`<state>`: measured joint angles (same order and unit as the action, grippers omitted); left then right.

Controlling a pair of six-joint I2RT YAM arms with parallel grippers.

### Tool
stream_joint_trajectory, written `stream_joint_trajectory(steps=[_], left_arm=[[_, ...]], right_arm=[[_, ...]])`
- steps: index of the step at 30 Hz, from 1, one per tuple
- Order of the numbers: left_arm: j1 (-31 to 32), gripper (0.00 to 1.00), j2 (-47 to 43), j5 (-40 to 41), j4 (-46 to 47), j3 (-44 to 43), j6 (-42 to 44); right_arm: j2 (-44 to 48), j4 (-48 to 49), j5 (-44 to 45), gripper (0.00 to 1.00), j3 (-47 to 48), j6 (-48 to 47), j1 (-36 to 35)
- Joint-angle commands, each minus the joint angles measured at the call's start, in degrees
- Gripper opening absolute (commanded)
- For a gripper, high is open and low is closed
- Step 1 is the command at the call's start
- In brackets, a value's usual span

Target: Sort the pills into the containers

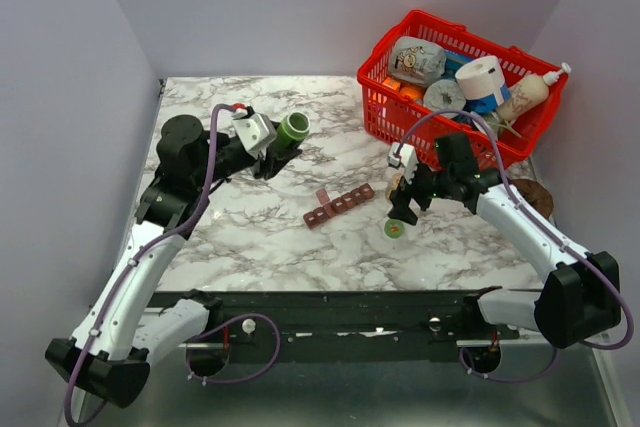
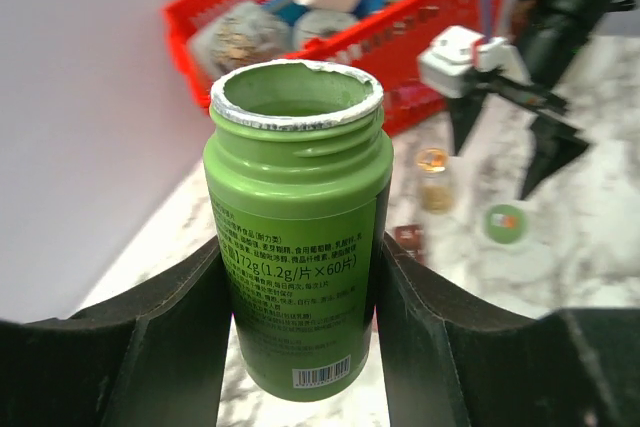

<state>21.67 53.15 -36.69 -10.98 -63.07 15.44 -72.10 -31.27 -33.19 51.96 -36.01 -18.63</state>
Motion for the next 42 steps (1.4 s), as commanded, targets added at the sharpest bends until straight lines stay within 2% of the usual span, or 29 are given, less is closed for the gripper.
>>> stream_joint_trajectory(steps=[1, 6, 11, 18, 23, 36, 42], left_arm=[[-0.40, 0.00, 2.40, -18.75, -1.33, 3.28, -7.79], [-0.31, 0.00, 3.27, -16.58, 0.71, 13.39, -7.19], [1.88, 0.00, 6.79, -12.72, 0.26, 17.10, -5.96], [6.45, 0.00, 17.24, -4.03, -7.46, 13.24, 0.81], [8.21, 0.00, 21.91, -0.06, -9.40, 12.09, 6.08], [10.14, 0.00, 32.28, 5.74, -13.97, 9.64, 9.43], [10.23, 0.00, 34.13, 7.94, -16.52, 8.93, 10.22]], right_arm=[[0.64, 0.42, 0.67, 1.00, 0.42, 0.85, 0.61], [2.83, 0.33, -1.34, 1.00, 0.85, 1.91, 1.49], [4.94, 0.24, -2.58, 1.00, 2.26, 2.96, 2.90], [4.68, -0.20, -2.94, 1.00, 3.76, 4.54, 4.31], [5.12, -0.20, -1.71, 1.00, 2.70, 5.16, 5.71], [5.47, -0.81, -2.05, 1.00, 2.44, 6.57, 7.03], [5.03, -2.65, -2.23, 1.00, 2.44, 5.69, 6.94]])
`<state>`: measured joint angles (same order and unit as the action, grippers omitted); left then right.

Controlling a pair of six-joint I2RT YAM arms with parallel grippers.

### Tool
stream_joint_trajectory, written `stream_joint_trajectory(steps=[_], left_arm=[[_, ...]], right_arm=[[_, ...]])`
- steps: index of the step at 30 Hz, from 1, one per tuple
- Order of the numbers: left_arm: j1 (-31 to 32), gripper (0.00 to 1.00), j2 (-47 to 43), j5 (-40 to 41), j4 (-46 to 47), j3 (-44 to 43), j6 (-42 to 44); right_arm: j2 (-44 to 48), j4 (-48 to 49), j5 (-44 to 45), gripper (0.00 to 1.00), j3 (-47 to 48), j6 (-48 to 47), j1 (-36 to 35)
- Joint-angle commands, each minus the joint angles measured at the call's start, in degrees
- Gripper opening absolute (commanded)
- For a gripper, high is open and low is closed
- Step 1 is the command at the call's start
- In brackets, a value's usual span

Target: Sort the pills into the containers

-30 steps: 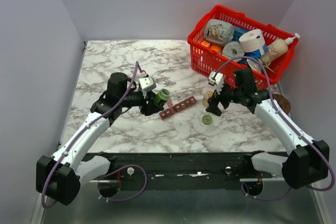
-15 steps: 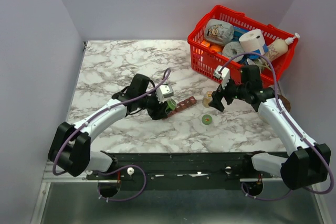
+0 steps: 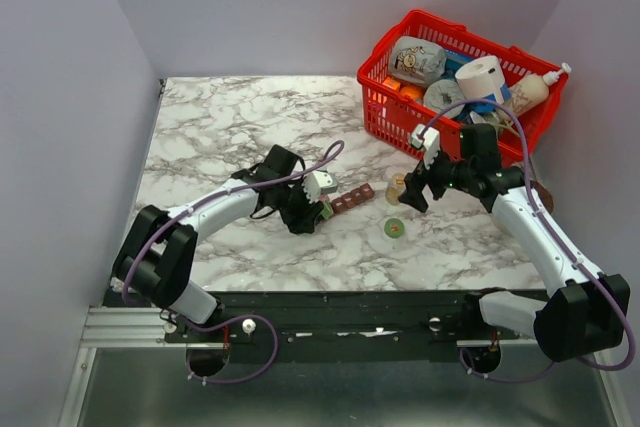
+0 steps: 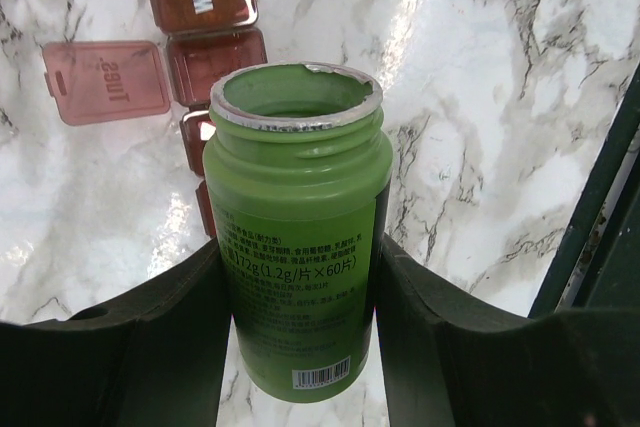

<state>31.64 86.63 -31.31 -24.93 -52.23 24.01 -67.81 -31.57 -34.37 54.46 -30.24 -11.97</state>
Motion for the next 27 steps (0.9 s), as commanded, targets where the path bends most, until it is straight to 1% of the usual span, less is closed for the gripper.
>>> stream_joint_trajectory(steps=[1, 12, 27], left_arm=[[0.27, 0.00, 0.82, 2.92, -2.76, -2.00, 1.57], [1.14, 0.00, 5.56, 6.87, -10.75, -8.23, 0.25], [2.81, 0.00, 10.75, 10.39, -18.13, -14.03, -1.42]], right_arm=[[0.66, -2.53, -0.96, 1.00, 0.03, -0.26, 0.36], [1.01, -3.58, -1.31, 1.00, 0.39, -0.61, 0.28], [0.75, -4.11, -1.93, 1.00, 0.56, -0.43, 0.63]])
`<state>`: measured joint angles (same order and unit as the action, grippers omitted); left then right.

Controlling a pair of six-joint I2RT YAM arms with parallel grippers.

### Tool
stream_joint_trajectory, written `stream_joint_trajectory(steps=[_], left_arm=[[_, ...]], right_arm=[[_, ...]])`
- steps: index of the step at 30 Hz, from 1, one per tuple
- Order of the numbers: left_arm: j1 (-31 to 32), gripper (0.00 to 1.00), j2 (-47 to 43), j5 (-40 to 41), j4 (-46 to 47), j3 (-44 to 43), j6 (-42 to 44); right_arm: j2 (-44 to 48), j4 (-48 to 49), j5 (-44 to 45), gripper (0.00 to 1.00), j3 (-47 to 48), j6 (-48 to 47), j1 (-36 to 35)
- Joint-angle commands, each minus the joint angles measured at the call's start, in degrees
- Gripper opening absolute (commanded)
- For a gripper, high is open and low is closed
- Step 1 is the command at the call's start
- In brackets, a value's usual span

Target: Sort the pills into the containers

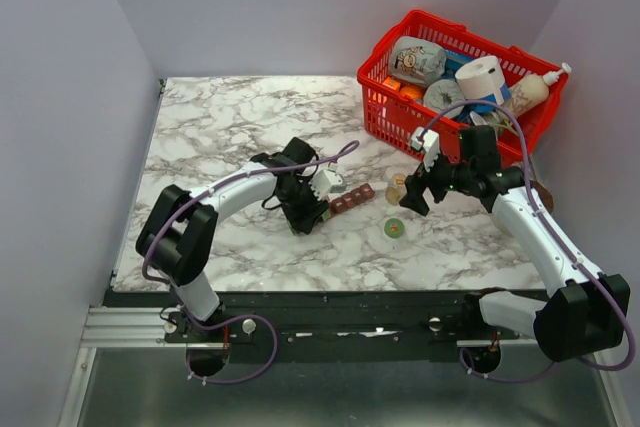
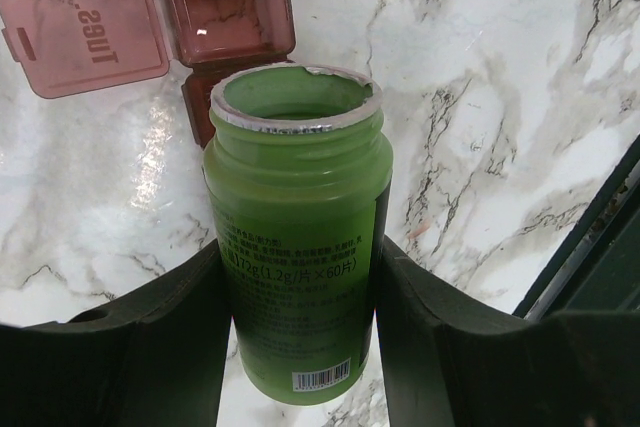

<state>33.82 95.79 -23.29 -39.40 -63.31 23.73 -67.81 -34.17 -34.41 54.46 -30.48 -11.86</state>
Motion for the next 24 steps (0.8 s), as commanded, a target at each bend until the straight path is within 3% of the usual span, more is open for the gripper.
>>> stream_joint_trajectory(steps=[1, 24], left_arm=[[0.72, 0.00, 1.94, 2.54, -4.10, -3.48, -1.49], [3.00, 0.00, 10.64, 6.50, -16.76, -15.44, -6.32]], right_arm=[[0.75, -1.51, -1.89, 1.00, 0.48, -0.19, 0.61], [1.01, -2.30, -2.94, 1.00, 0.74, -0.46, 1.31]])
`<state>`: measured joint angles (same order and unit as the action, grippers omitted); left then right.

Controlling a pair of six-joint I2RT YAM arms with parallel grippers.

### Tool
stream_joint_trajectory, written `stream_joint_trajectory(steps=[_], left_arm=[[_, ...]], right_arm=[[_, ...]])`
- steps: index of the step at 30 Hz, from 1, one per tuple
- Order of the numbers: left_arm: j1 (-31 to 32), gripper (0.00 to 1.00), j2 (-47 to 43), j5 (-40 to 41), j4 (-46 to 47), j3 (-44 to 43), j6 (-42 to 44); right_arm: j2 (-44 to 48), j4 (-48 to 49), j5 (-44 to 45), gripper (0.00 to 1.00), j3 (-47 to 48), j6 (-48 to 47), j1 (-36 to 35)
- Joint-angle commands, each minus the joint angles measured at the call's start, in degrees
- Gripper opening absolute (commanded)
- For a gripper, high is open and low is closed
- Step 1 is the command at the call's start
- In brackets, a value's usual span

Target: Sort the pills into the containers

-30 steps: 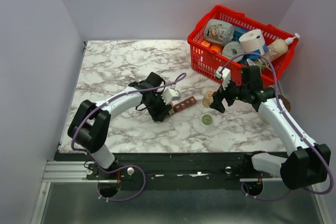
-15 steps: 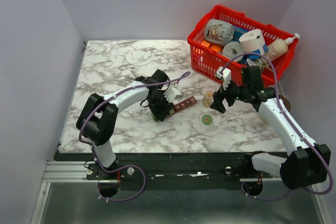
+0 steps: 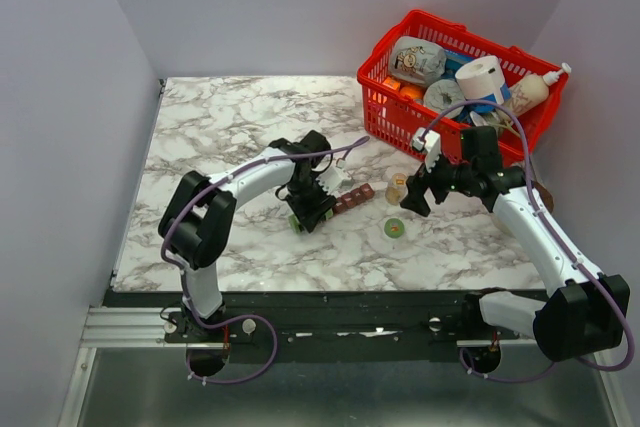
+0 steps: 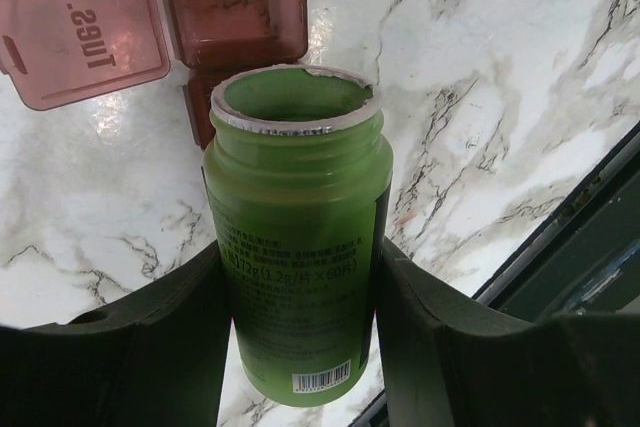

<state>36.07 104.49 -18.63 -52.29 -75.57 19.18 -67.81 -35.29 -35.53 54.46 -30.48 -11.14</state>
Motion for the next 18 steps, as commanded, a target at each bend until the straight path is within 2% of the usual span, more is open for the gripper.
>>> stream_joint_trajectory(steps=[1, 18], left_arm=[[0.84, 0.00, 2.12, 1.93, -4.22, -4.14, -1.86], [1.54, 0.00, 7.22, 4.13, -10.28, -10.38, -4.85]], right_arm=[[1.01, -1.19, -2.00, 1.00, 0.74, -0.46, 0.68], [1.37, -1.54, -2.62, 1.00, 0.91, -0.55, 1.12]])
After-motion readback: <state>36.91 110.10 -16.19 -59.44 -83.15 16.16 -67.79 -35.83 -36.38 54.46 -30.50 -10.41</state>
